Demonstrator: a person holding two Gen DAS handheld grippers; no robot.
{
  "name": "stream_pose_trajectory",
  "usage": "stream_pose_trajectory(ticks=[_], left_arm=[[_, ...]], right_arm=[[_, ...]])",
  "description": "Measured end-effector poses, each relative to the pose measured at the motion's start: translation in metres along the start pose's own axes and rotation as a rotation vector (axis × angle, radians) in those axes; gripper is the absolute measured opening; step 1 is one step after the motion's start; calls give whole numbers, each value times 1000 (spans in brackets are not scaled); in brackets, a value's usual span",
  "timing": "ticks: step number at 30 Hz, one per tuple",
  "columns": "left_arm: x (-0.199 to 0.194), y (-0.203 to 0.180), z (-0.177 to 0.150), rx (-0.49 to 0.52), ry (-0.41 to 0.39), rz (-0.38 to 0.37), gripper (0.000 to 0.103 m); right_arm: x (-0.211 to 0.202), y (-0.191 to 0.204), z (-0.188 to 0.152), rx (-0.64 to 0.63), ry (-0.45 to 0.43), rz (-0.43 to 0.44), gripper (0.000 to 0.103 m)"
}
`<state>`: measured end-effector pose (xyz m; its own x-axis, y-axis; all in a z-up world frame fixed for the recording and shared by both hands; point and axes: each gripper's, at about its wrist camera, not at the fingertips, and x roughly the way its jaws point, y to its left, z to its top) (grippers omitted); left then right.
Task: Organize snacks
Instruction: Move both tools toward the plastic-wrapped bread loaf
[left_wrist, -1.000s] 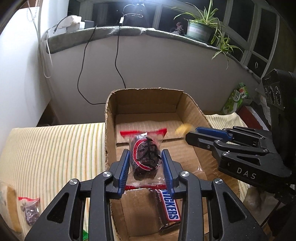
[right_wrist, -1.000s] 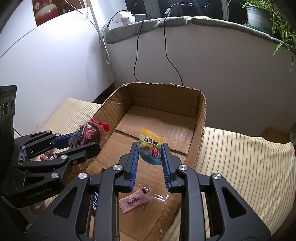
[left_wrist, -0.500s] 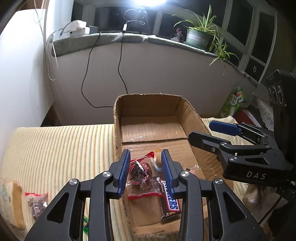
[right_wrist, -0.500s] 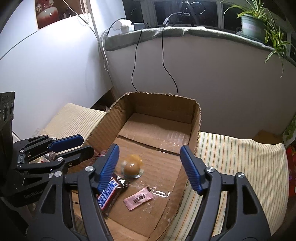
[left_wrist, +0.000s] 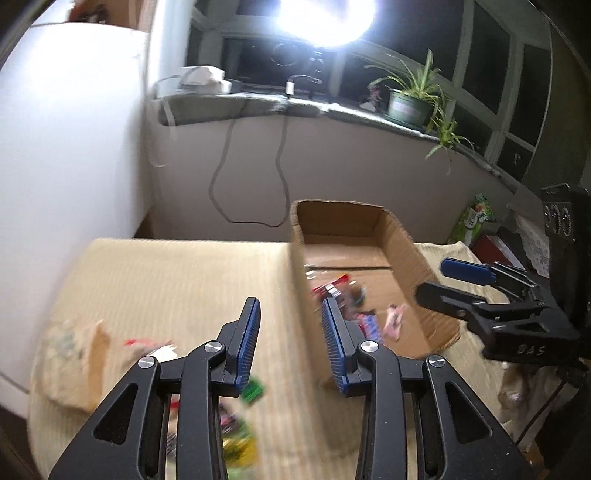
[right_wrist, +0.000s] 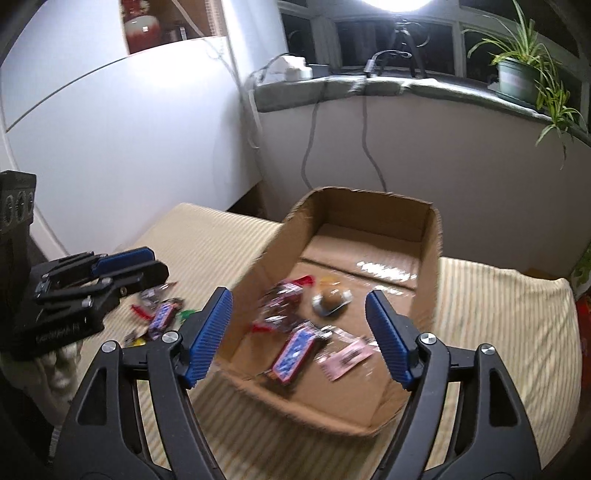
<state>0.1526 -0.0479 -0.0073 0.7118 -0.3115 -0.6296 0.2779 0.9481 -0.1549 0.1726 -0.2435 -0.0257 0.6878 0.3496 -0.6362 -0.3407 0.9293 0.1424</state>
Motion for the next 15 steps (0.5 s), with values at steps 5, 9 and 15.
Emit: stream_pose_trajectory(ticks=[5, 9, 15], left_arm=[[-25, 37, -29, -62, 5, 57, 33], [-41, 60, -53, -112, 17, 99, 33], [-54, 91, -82, -188, 41, 150, 33]], right_arm=[[-7, 29, -14, -31, 2, 63, 77], [-4, 51, -25, -51, 23, 113, 77], [13, 86, -43, -87, 77, 171, 77]])
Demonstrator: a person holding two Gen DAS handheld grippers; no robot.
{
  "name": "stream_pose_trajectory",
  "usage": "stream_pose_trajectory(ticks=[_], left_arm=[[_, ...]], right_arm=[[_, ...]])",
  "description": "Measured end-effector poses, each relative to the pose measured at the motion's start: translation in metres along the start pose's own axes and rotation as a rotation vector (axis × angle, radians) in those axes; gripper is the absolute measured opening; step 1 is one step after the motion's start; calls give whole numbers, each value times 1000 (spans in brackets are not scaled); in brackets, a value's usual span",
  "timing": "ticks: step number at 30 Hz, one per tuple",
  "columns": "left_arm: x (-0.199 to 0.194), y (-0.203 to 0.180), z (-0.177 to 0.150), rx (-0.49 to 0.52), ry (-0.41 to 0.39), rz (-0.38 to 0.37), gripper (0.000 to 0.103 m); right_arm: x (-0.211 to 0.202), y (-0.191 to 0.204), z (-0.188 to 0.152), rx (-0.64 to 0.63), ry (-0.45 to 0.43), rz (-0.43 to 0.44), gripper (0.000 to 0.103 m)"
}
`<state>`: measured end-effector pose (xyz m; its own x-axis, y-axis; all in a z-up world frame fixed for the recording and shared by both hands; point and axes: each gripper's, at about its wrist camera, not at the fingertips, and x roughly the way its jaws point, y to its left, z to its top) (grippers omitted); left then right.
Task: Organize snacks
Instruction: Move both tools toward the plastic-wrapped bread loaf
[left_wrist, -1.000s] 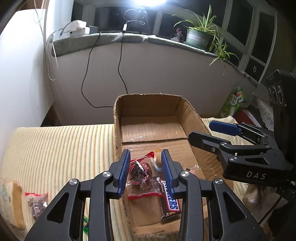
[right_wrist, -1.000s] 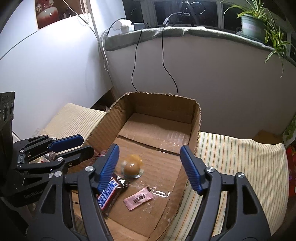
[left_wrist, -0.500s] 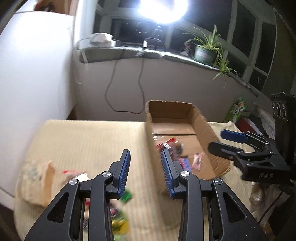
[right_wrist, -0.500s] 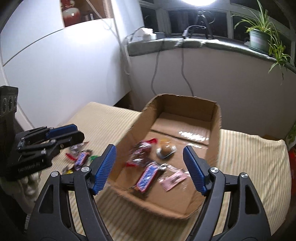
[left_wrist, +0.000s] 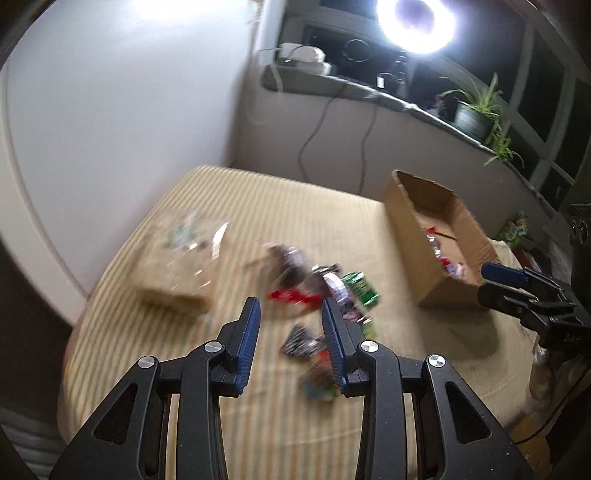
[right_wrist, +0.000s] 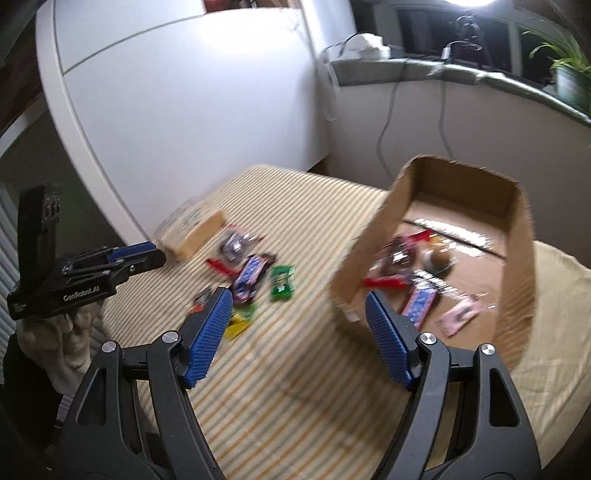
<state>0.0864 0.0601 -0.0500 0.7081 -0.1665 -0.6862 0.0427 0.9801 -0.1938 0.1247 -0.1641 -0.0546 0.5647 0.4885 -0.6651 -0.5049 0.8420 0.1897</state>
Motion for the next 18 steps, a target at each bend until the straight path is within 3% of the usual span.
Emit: stream_pose_trajectory(ticks=[6, 7, 9, 11, 15, 18], left_arm=[[-5, 34, -12, -76, -1, 37, 33], [-5, 41, -13, -90, -1, 43, 36], [-5, 54, -14, -121, -7, 50, 51], [-5, 65, -12, -143, -12, 54, 51], [-1, 82, -10, -171, -19, 50, 60], [4, 90, -8, -177, -14, 44, 65]], right_arm=[[23, 29, 3, -20, 49, 49, 77], [27, 33, 6, -27, 53, 55, 77], [37, 46, 13, -46, 61, 69, 77], [48, 60, 20, -67, 72, 87, 77], [74, 77, 35, -65, 100, 113, 89], [93, 82, 50, -31, 129, 152, 90]])
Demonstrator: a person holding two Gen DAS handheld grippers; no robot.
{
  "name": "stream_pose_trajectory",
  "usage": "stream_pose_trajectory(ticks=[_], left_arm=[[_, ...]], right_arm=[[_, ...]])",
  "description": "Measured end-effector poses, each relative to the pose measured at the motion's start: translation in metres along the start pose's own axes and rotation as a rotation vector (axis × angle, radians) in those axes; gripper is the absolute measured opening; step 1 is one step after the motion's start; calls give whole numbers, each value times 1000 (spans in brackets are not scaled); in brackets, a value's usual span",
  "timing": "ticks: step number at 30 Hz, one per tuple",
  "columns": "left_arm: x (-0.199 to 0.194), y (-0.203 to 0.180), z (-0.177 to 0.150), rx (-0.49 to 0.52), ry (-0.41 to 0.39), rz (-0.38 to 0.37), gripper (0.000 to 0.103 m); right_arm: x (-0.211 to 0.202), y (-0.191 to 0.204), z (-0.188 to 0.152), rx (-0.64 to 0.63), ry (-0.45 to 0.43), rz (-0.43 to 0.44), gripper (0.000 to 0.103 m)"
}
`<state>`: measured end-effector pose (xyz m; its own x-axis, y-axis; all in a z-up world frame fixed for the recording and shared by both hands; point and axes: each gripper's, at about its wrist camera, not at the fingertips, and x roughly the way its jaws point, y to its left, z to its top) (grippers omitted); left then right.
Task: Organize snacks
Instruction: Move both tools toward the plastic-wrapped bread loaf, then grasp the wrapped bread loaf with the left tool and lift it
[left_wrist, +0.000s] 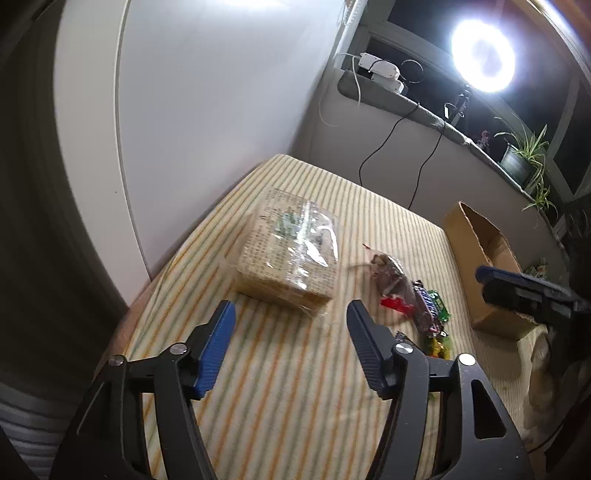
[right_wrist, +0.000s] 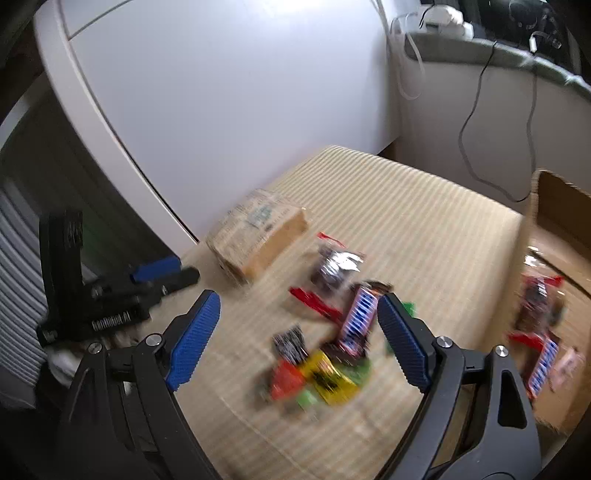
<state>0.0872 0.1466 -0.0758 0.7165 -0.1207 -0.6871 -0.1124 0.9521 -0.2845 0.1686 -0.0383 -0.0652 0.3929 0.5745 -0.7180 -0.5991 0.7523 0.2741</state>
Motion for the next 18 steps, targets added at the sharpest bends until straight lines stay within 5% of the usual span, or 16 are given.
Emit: stream_pose_trajectory(ticks=[8, 18], left_arm=[[16, 13, 5, -46, 14, -51, 71], [41, 13, 5, -95, 82, -110, 71]], right_arm=[[49, 1, 58, 102, 61, 109, 91], [131, 13, 99, 102, 161, 63, 91]])
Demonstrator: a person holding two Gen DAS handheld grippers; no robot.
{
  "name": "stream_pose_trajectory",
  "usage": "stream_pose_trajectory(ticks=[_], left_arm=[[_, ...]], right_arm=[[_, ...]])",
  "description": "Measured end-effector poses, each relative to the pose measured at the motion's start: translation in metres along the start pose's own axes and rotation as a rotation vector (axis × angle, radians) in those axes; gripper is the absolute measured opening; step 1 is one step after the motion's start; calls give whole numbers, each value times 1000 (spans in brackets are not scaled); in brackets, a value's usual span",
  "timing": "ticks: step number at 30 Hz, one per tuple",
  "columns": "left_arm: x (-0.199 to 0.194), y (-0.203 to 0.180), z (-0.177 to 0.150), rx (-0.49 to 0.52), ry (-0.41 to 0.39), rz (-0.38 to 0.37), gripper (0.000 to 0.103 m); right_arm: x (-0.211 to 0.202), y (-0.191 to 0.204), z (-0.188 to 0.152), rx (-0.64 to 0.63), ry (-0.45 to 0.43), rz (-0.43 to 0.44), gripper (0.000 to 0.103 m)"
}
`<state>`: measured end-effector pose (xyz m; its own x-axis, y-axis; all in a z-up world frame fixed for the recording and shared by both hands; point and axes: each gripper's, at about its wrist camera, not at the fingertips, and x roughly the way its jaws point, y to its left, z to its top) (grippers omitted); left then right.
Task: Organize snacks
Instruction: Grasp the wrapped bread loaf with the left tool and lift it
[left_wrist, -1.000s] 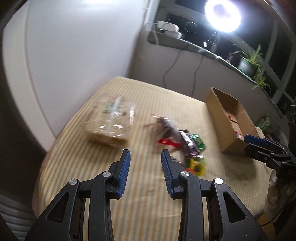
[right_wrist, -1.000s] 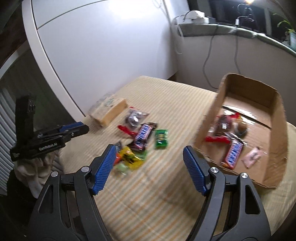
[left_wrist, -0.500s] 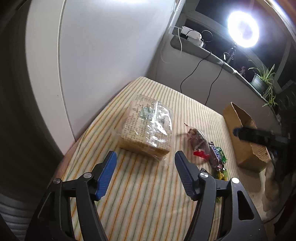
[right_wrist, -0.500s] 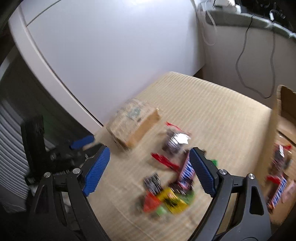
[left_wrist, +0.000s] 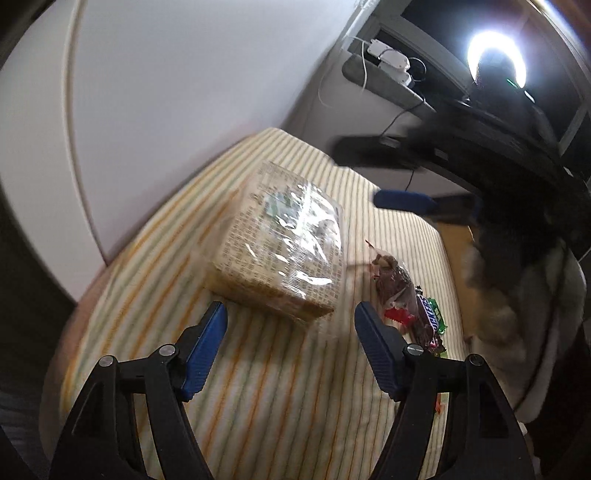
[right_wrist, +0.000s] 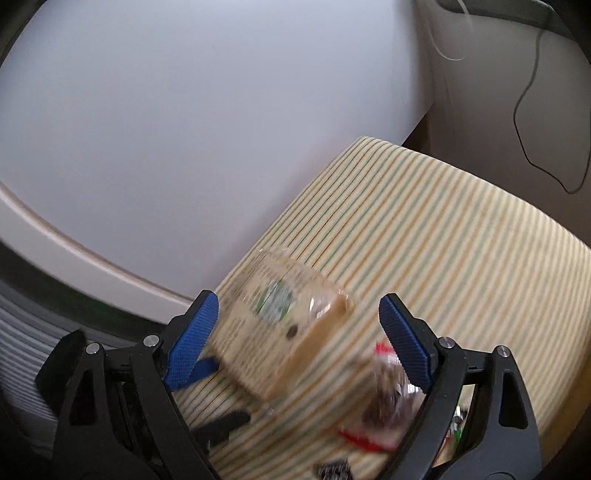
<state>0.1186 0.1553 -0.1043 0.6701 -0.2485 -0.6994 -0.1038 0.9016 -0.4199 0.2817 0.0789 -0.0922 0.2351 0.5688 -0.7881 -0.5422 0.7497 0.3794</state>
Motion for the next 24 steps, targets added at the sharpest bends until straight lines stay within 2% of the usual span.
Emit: stream_pose_trajectory(ticks=[7, 12, 14, 24], left_arm=[[14, -6, -2, -3, 16, 6, 72], [18, -5, 0, -15, 6, 12, 72], [19, -6, 0, -13, 3, 16, 71], [10, -15, -4, 31, -36, 68, 67]], right_arm=[[48, -1, 15, -16, 91, -6, 91], [69, -10, 16, 41, 134, 77, 91], [70, -9, 14, 36, 140, 92, 91], [48, 6, -10, -20, 141, 65, 72]])
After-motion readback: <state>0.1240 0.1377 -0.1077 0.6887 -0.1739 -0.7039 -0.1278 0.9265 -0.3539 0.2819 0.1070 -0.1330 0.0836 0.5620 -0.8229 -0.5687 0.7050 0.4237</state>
